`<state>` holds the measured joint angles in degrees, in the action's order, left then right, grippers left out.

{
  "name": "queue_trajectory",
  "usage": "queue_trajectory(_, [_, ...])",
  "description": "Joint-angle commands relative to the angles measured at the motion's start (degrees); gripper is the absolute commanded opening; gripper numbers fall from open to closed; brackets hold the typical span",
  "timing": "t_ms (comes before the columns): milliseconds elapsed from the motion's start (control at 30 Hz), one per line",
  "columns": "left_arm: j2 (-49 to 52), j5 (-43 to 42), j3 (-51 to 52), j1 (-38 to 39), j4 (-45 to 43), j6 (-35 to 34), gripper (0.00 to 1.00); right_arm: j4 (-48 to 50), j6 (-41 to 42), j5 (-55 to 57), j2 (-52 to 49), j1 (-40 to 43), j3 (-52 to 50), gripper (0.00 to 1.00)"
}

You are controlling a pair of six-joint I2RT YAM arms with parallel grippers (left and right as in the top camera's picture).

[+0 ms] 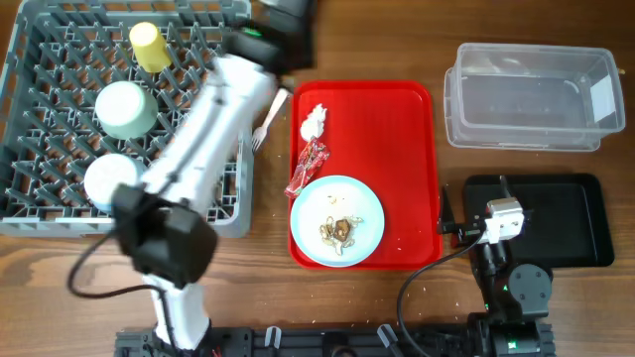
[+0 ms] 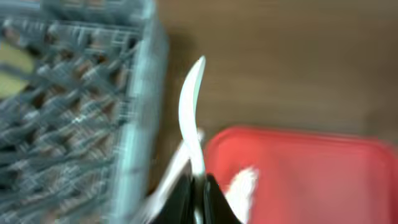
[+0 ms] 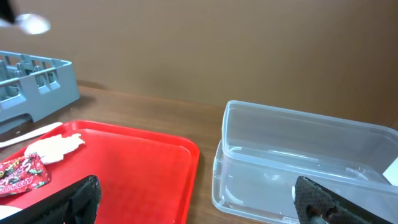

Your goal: Sort waste into correct bins and load items into the dishwasher rack

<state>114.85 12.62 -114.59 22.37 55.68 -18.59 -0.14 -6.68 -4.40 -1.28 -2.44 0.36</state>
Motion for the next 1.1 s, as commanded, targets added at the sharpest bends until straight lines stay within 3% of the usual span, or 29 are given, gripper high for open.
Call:
queue_trajectory(0, [0.5, -16.28, 0.37, -13.2, 5.99, 20.02, 0.04, 0.17, 0.7, 0.59, 0.31, 0.22, -0.02, 1.0])
queue_trajectory(100, [3.32, -18.01, 0.83, -20.85, 6.51, 20.98, 0.04, 0.17, 0.68, 0.59, 0.31, 0.22, -0.02, 1.0])
queue_trajectory(200, [4.44, -24.39, 2.25, -24.57, 6.51, 29.94, 0.04, 0.17, 0.7, 0.59, 0.31, 0.22, -0.02, 1.0])
queue_trajectory(267, [4.57, -24.83, 2.6, -26.16, 6.03, 29.66, 0.32, 0.17, 0.68, 0.59, 0.31, 0.22, -0.02, 1.0])
queue_trajectory(300, [4.57, -24.85, 2.6, -26.43, 5.73, 28.28, 0.84, 0.17, 0.7, 0.59, 0.31, 0.22, -0.02, 1.0])
queue_trajectory(333, [4.57, -24.83, 2.6, -26.47, 5.68, 27.08, 0.95, 0.17, 0.68, 0.59, 0.31, 0.22, -0.02, 1.0])
queue_trajectory(467, [4.57, -31.28, 2.6, -26.34, 6.19, 26.67, 0.95, 0.17, 0.7, 0.59, 0.31, 0.22, -0.02, 1.0])
queue_trajectory(567, [4.57, -36.28, 2.6, -26.12, 6.97, 22.82, 0.87, 0.17, 0.68, 0.59, 0.31, 0.22, -0.02, 1.0])
queue_trajectory(633, [4.57, -41.79, 2.6, -24.41, 8.55, 26.4, 0.87, 0.17, 0.68, 0.59, 0.31, 0.22, -0.02, 1.0])
queue_trajectory(700, [4.59, -43.19, 2.62, -19.63, 9.31, 28.79, 0.72, 0.17, 0.68, 0.59, 0.31, 0.22, -0.02, 1.0])
queue_trajectory(733, [4.66, -42.95, 2.62, -18.14, 9.27, 28.89, 0.7, 0.17, 0.68, 0.59, 0.31, 0.22, -0.02, 1.0])
queue_trajectory(900, [7.8, -19.82, 2.62, -5.07, 6.6, 19.43, 0.69, 0.17, 0.68, 0.59, 0.31, 0.22, -0.02, 1.0])
queue_trajectory(1000, [10.88, -9.38, 2.62, -2.23, 4.11, 12.85, 0.53, 0.17, 0.68, 0.59, 0.31, 0.22, -0.02, 1.0])
queue_trajectory(1067, [12.74, -7.1, 2.62, -2.19, 3.8, 11.67, 0.52, 0.2, 0.68, 0.59, 0.31, 0.22, -0.02, 1.0])
